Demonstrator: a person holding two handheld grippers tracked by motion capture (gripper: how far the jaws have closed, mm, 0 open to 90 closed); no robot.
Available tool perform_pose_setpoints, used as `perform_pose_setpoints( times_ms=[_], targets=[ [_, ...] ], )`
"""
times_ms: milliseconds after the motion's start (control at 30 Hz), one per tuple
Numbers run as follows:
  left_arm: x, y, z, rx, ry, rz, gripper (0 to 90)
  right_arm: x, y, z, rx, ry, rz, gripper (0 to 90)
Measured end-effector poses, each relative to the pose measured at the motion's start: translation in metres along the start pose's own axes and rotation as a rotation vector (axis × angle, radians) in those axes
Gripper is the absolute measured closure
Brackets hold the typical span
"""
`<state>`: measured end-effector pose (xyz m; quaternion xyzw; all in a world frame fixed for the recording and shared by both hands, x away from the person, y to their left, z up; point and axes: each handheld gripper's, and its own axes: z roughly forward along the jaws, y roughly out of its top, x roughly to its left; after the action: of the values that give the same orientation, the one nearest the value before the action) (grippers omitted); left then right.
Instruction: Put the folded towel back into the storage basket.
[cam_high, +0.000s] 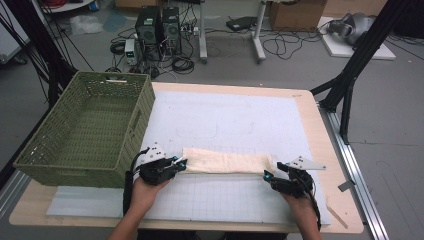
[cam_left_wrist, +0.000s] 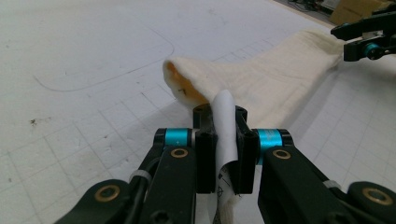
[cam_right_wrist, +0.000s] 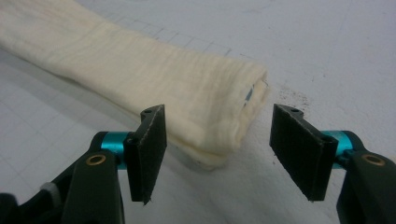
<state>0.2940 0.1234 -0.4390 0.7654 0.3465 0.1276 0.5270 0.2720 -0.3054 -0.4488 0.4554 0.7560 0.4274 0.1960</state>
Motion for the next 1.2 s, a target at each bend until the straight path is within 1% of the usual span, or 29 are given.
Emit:
perform_pose_setpoints(
  times_ms=[33, 133, 167, 200, 267, 300, 333, 367, 400, 433, 467, 500, 600, 633, 667, 700, 767, 933, 1033, 1133, 1200],
  targets=[
    [0.000, 0.000, 0.000, 0.000, 0.001, 0.000, 82.2, 0.001, 0.001, 0.002, 0.008, -0.005, 0.000, 35.3],
    [0.000, 0.001, -0.001, 0.000, -0.001, 0.002, 82.2, 0.005, 0.003, 0.008, 0.067, -0.027, -0.039, 38.7],
    [0.000, 0.001, -0.001, 0.001, 0.000, 0.002, 82.2, 0.007, 0.003, 0.010, 0.085, -0.037, -0.056, 39.0],
    [0.000, 0.000, 0.000, 0.002, 0.001, 0.003, 82.2, 0.009, 0.004, 0.013, 0.114, -0.044, -0.086, 40.8],
    [0.000, 0.001, 0.000, 0.001, 0.002, 0.002, 82.2, 0.010, 0.004, 0.014, 0.115, -0.048, -0.086, 41.5],
    [0.000, 0.001, 0.000, 0.005, 0.002, 0.003, 82.2, 0.010, 0.004, 0.014, 0.115, -0.042, -0.084, 41.9],
    [0.000, 0.000, 0.001, 0.016, 0.000, 0.000, 82.1, 0.009, 0.004, 0.014, 0.117, -0.035, -0.071, 44.6],
    [0.000, 0.000, 0.001, 0.016, 0.000, 0.000, 82.2, 0.009, 0.004, 0.014, 0.117, -0.035, -0.071, 44.6],
    [0.000, 0.000, 0.001, 0.019, -0.002, 0.000, 82.1, 0.008, 0.005, 0.015, 0.116, -0.035, -0.068, 47.7],
    [0.000, 0.000, 0.001, 0.023, 0.000, 0.001, 82.1, 0.008, 0.005, 0.015, 0.116, -0.035, -0.068, 47.7],
    [0.000, 0.001, 0.001, 0.022, 0.000, -0.001, 82.2, 0.008, 0.005, 0.015, 0.117, -0.040, -0.056, 50.3],
    [0.000, 0.001, 0.001, 0.020, -0.001, -0.002, 82.1, 0.007, 0.005, 0.014, 0.115, -0.043, -0.046, 56.7],
    [-0.002, 0.000, 0.002, 0.029, -0.003, 0.010, 82.2, 0.005, 0.005, 0.014, 0.108, -0.052, -0.044, 68.5],
    [-0.002, 0.000, 0.002, 0.029, -0.003, 0.010, 82.2, 0.005, 0.005, 0.014, 0.108, -0.052, -0.044, 68.5],
    [-0.002, 0.000, 0.002, 0.031, -0.005, 0.014, 82.2, 0.005, 0.005, 0.014, 0.107, -0.048, -0.051, 77.0],
    [-0.003, 0.000, 0.003, 0.030, -0.005, 0.014, 82.1, 0.006, 0.005, 0.014, 0.108, -0.045, -0.057, 79.4],
    [-0.003, 0.000, 0.003, 0.033, -0.004, 0.019, 82.2, 0.008, 0.006, 0.014, 0.108, -0.046, -0.076, 81.0],
    [-0.001, 0.001, 0.000, 0.020, -0.004, 0.018, 82.2, 0.006, 0.005, 0.012, 0.091, -0.021, -0.075, 81.8],
    [-0.001, 0.004, -0.003, 0.000, -0.008, 0.020, 82.2, 0.005, 0.005, 0.011, 0.081, -0.013, -0.089, 81.8],
    [-0.002, 0.006, -0.005, -0.010, -0.009, 0.028, 82.2, 0.005, 0.006, 0.010, 0.068, -0.011, -0.101, 81.8],
    [-0.002, 0.006, -0.005, -0.013, -0.011, 0.029, 82.2, 0.004, 0.006, 0.008, 0.057, -0.006, -0.092, 81.8]
  ],
)
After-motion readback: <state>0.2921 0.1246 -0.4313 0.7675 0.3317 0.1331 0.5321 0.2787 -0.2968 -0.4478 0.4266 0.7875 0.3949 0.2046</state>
